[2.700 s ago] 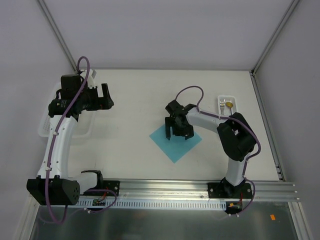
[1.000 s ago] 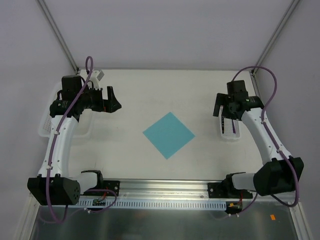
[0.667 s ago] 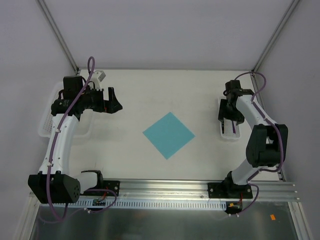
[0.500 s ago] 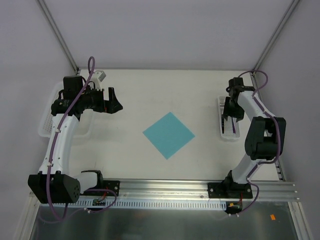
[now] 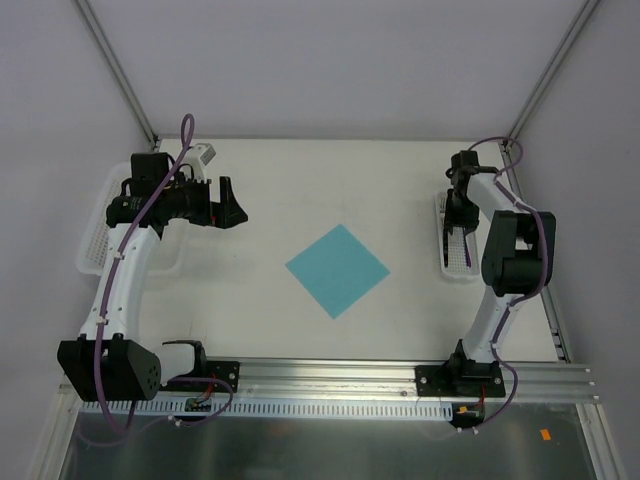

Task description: Place the utensils on the paper napkin and roll it up

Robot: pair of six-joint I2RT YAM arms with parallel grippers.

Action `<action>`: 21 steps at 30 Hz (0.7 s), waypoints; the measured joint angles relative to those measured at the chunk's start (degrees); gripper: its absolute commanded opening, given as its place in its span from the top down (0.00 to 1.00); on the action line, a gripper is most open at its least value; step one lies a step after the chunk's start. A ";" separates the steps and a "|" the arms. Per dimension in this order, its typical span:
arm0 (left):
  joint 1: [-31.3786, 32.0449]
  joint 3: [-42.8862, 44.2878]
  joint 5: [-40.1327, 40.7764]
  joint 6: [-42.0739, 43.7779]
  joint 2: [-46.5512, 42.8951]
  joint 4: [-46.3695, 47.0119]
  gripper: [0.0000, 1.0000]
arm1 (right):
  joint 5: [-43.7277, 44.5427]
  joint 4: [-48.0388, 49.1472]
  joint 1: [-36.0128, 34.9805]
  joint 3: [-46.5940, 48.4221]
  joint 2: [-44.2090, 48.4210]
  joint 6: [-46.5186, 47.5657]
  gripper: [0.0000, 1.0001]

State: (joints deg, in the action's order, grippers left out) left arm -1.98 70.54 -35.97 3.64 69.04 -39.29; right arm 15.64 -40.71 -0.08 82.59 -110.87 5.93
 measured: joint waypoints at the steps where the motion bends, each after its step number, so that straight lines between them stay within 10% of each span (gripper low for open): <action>1: 0.00 0.00 -0.07 0.02 0.24 0.00 0.01 | 0.02 0.28 0.13 0.68 -0.39 0.17 0.60; 21: 0.00 0.02 -1.55 0.07 2.23 0.00 0.01 | -1.99 2.38 2.32 3.98 -6.82 0.24 0.67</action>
State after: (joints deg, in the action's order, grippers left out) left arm -1.98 70.57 -37.52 3.70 71.26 -39.29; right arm 13.65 -38.33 2.24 86.56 -117.69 6.17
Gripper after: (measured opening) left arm 0.987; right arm 0.366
